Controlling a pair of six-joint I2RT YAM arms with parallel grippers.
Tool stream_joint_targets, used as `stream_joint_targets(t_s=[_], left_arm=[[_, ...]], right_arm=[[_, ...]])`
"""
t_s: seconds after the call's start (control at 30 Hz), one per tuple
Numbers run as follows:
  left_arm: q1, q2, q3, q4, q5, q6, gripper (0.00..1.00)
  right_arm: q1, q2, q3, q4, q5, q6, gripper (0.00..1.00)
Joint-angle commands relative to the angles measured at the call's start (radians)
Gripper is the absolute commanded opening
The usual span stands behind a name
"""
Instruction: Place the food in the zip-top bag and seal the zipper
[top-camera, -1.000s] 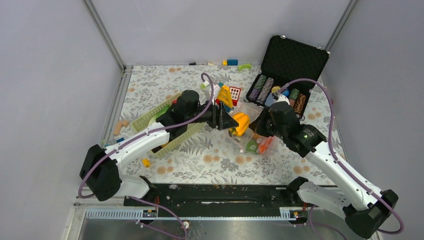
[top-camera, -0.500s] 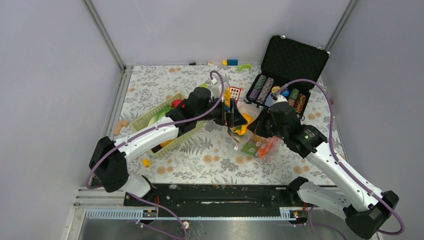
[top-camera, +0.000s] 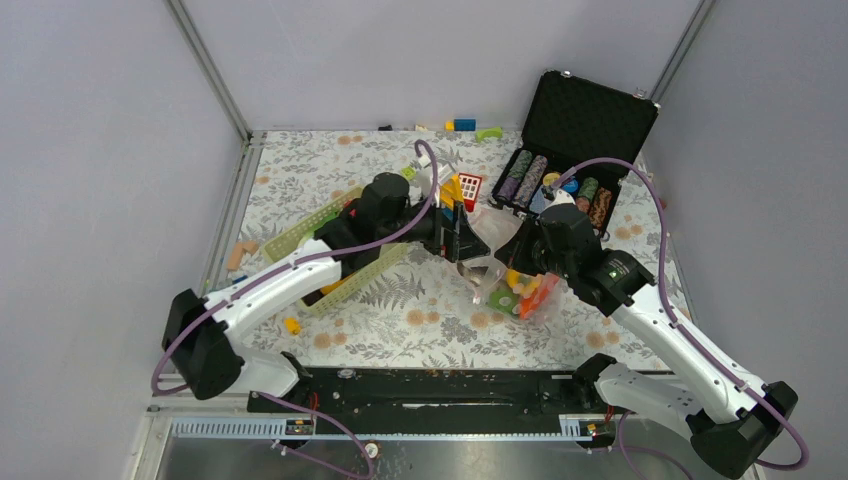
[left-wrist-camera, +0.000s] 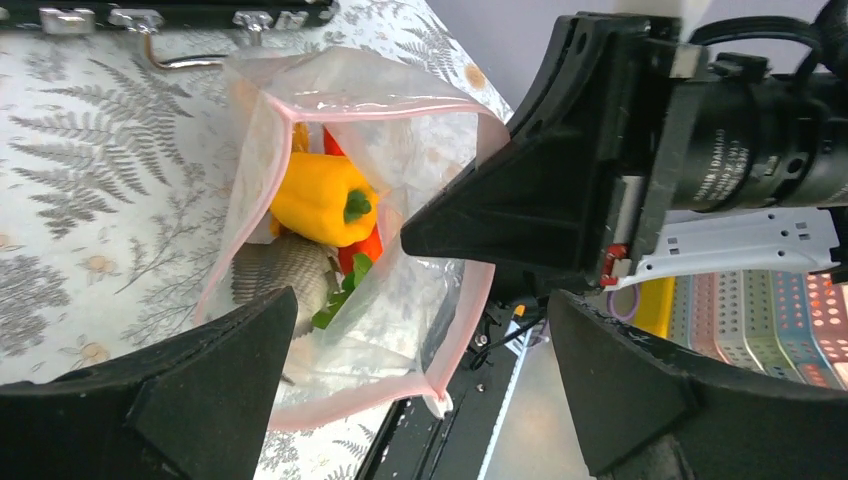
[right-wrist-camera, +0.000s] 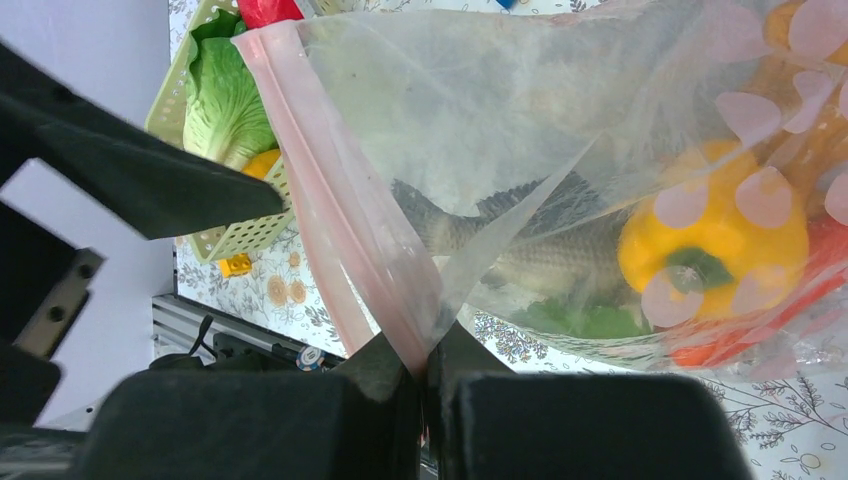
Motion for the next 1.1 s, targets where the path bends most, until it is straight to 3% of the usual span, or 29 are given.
stream_joint_targets(t_s=[0.0,0.3,0.57,1.07], left_arm=[[0.003,-0.105,0.02,-0.082,-0.142,0.076,0.99],[0.154,-0.23,-0.062,-0.235,-0.419,-0.001,0.99],[0.234,-0.325,-0.109,-0.442,-0.888,-0.146,0.99],[0.337,-0.425,-0.317,-0.557,-1.036,-0.317,0.99]], right_arm=[[-0.003,-0.018,0.037,0.014,0.021,-0.02,0.0],[-0.004,-0.016,0.023,0.001,0.03,-0.019,0.0],[-0.003,-0.009,0.018,0.003,0.037,-0.021,0.0],[-0.004,-0.011,-0.006,0.002,0.046,-0.027,0.0]])
